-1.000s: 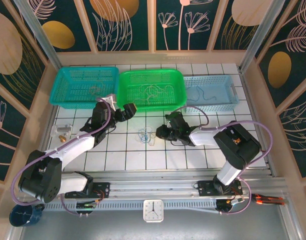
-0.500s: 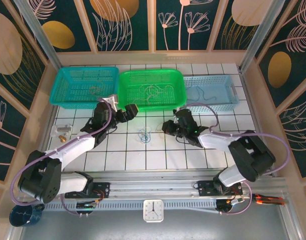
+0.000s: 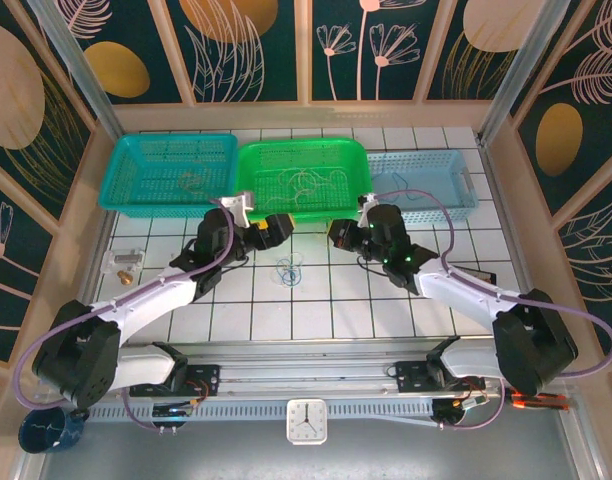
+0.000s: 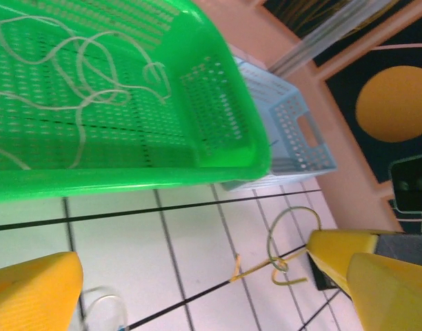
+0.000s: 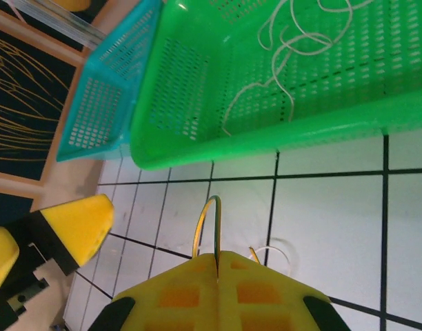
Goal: Untangle the cables
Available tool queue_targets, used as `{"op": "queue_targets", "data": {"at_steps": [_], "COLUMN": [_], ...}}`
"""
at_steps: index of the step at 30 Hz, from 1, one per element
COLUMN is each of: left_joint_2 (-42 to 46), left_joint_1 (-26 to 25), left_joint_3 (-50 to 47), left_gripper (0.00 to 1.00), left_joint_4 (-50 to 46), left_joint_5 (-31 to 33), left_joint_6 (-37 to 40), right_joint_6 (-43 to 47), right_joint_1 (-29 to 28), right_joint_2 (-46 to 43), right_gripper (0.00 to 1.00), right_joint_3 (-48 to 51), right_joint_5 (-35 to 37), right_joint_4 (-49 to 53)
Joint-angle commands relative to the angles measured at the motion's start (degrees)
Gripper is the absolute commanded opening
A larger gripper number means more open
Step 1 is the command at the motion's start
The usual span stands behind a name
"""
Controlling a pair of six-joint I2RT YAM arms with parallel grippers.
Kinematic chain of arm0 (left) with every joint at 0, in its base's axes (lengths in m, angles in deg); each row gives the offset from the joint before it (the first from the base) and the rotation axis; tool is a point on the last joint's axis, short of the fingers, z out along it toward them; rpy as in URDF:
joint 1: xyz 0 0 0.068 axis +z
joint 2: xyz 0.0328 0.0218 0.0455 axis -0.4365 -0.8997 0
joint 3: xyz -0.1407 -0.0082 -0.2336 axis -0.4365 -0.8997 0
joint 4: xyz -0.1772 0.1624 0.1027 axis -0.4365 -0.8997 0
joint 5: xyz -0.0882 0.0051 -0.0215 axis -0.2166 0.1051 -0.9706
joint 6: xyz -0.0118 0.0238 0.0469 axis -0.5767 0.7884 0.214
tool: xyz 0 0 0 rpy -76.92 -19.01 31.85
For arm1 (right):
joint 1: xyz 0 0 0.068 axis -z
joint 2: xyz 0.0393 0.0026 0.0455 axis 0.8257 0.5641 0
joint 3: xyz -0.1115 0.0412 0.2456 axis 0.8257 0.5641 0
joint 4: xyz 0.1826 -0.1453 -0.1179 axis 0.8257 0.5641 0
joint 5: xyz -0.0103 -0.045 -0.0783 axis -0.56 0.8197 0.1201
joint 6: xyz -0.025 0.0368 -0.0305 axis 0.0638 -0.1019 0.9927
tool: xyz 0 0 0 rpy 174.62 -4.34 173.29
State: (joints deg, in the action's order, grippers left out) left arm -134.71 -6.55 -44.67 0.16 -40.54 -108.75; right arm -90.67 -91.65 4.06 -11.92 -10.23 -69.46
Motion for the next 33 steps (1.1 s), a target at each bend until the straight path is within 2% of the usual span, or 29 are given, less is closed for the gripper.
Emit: {"op": "queue_targets", "data": {"at_steps": [1, 10, 22, 25, 28, 33], "left_joint_2": [-0.5, -4.9, -9.4, -9.7, -9.8, -9.8], "left_joint_1": [-2.4, -7.4, -8.2, -8.2, -8.2, -8.2], "left_joint_3": [0.0, 1.3, 3.3, 3.3, 3.3, 3.0], "left_gripper": [0.94, 0.77, 0.56, 0.41, 0.22, 0.13], "left_joint_4": [7.2, 12.5, 14.7, 15.3, 15.6, 15.9], "left_joint_5": [-0.9, 0.4, 1.8, 2.3, 2.6, 2.8], "left_joint_6": [-4.0, -6.4, -6.8, -6.9, -7.1, -7.3], "right_joint_6": [0.6, 0.0, 0.6, 0.7, 0.7, 0.6], "right_joint_1": [0.3, 0.3, 0.3, 0.3, 0.2, 0.2], "right_joint_2": [-1.3, -0.9, -1.2, -1.2, -1.2, -1.3], "right_gripper": [0.00, 0.00, 0.00, 0.00, 0.00, 0.00], "right_joint_3": [-2.0, -2.1, -2.1, -2.0, -1.7, -1.4], "right_joint_5": [-0.1, -4.4, -7.9, -8.0, -8.0, -7.9], "right_joint_4": [-1.5, -4.2, -5.5, -5.6, -5.7, -5.8]}}
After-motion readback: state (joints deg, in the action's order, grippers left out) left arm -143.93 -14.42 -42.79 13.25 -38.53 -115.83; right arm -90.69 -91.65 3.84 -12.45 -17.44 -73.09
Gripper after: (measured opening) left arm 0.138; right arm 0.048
